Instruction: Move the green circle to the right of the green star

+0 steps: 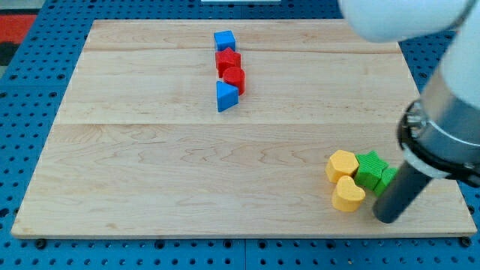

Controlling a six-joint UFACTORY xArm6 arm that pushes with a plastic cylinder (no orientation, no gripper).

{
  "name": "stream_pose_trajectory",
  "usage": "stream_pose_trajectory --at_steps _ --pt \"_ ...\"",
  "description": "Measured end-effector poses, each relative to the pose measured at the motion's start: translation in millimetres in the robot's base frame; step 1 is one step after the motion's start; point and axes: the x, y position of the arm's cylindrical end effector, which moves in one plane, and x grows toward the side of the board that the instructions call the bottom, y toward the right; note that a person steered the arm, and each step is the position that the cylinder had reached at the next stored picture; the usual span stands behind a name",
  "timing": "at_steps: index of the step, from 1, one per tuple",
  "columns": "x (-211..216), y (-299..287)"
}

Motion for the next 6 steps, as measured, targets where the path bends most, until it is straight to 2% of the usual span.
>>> stream_pose_trajectory --at_steps 2,6 --pt "-7 25" --pt "-19 35"
